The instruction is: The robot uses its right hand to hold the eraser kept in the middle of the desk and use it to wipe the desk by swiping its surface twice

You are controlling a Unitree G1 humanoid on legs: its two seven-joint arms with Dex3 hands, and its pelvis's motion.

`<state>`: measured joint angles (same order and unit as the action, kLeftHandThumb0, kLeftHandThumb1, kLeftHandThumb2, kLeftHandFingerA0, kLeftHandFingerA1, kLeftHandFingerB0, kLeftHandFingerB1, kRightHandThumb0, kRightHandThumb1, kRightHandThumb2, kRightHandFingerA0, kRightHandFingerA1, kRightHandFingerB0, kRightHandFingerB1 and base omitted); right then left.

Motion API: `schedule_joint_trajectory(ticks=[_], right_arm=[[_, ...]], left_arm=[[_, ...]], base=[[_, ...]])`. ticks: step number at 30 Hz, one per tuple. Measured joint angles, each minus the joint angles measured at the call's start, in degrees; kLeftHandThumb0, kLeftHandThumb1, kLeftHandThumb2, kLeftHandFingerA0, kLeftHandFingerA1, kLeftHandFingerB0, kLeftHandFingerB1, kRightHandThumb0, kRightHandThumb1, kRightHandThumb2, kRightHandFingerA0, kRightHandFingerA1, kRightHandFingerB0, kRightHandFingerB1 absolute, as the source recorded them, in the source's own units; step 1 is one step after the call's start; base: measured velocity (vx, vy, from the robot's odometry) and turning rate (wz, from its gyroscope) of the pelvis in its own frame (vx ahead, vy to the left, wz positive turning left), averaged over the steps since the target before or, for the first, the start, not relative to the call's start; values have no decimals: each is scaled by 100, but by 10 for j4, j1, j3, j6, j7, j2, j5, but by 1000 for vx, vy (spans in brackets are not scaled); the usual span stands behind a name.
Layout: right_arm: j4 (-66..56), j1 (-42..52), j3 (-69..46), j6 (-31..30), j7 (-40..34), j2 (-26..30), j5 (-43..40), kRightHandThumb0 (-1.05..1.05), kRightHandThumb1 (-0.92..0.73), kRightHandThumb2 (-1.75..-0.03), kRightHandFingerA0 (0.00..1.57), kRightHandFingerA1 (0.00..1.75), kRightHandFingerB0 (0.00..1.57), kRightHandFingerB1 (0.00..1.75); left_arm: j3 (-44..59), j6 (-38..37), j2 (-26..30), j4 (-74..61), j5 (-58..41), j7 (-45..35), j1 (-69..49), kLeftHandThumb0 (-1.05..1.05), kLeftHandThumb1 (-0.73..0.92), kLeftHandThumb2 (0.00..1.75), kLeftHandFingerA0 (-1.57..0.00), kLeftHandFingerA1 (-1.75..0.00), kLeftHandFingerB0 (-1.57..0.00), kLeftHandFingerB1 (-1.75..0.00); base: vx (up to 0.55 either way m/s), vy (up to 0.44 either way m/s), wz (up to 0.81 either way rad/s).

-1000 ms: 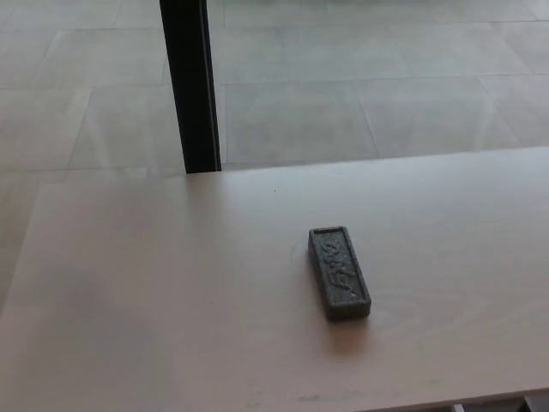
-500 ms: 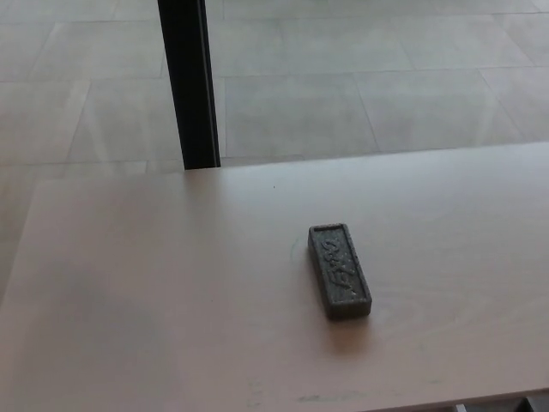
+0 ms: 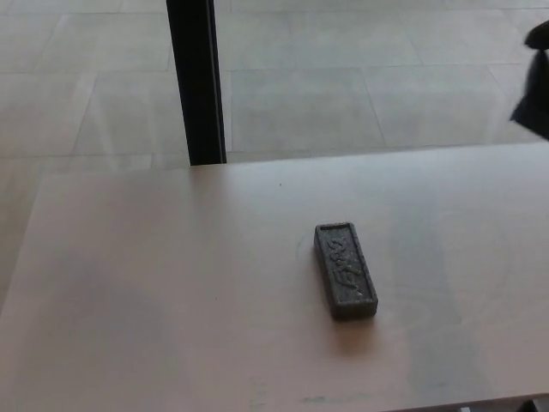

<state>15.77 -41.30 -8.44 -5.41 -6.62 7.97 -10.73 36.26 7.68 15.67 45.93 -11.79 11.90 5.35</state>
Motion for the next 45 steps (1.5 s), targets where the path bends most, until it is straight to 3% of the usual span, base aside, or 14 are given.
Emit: schedule_joint_trajectory(ticks=[8, 9, 13, 14, 18, 20, 22, 23, 24, 29, 35, 39, 42, 45], right_arm=[[68, 1, 88, -2, -3, -70, 43, -16, -47, -124, 97, 175, 80, 161], [76, 1, 95, -1, -5, -75, 49, -23, -49, -118, 126, 144, 105, 133], [116, 0, 119, 0, -13, -102, 70, -22, -50, -117, 127, 145, 105, 132], [122, 0, 123, 0, -13, -104, 74, -16, -49, -126, 99, 175, 81, 161], [138, 2, 142, 2, -13, -112, 91, -17, -47, -131, 98, 175, 78, 167], [140, 6, 149, 5, -13, -114, 99, -18, -49, -124, 99, 175, 78, 163], [143, 16, 153, 6, -12, -118, 104, -26, -51, -117, 126, 144, 103, 131], [145, 21, 155, 8, -12, -120, 106, -21, -47, -124, 96, 175, 76, 168], [149, 28, 157, 9, -12, -122, 108, -19, -47, -120, 97, 175, 71, 174], [178, 46, 171, 24, -13, -125, 126, -22, -53, -103, 98, 175, 75, 173], [195, 67, 170, 29, -14, -128, 138, -21, -51, -115, 95, 175, 71, 175], [200, 85, 168, 34, -14, -129, 145, -27, -68, -84, 98, 175, 71, 168], [205, 95, 167, 47, -16, -131, 149, -21, -55, -110, 99, 175, 76, 166], [213, 103, 171, 64, -17, -134, 154, -25, -53, -103, 98, 175, 72, 169]], left_arm=[[-6, 0, 0, 2, -7, 2, 0, -76, 71, 61, -49, -115, -49, -93], [-8, 0, 1, 3, -7, 3, 0, -75, 70, 61, -48, -115, -46, -92], [-15, 0, 2, 9, -7, 4, 1, -74, 71, 60, -49, -111, -52, -93], [-16, 0, 2, 8, -8, 4, 1, -73, 71, 60, -48, -107, -52, -94], [-20, 0, 3, 13, -7, 6, 3, -72, 71, 61, -51, -116, -53, -95], [-23, 0, 3, 14, -7, 8, 4, -72, 73, 61, -46, -108, -47, -90], [-29, 0, 4, 13, -5, 10, 4, -72, 74, 61, -45, -108, -46, -90], [-32, 0, 4, 12, -5, 10, 4, -73, 73, 61, -47, -110, -46, -88], [-33, 0, 4, 10, -6, 10, 4, -74, 73, 61, -49, -111, -48, -90], [-36, 0, 5, 12, -7, 12, 6, -74, 72, 61, -49, -112, -49, -96], [-39, 1, 5, 10, -7, 14, 8, -73, 72, 60, -49, -108, -49, -88], [-38, 1, 5, 4, -7, 17, 8, -75, 71, 61, -51, -117, -54, -102], [-39, 1, 6, 8, -7, 17, 10, -77, 71, 61, -51, -110, -51, -94], [-40, 1, 7, 10, -7, 18, 12, -75, 73, 61, -45, -108, -48, -91]], base=[[0, 0, 0], [0, 0, 0], [0, 0, 0], [0, 0, 0], [0, 0, 0], [0, 0, 0], [0, 0, 0], [0, 0, 0], [0, 0, 0], [0, 0, 0], [0, 0, 0], [0, 0, 0], [0, 0, 0], [0, 0, 0]])
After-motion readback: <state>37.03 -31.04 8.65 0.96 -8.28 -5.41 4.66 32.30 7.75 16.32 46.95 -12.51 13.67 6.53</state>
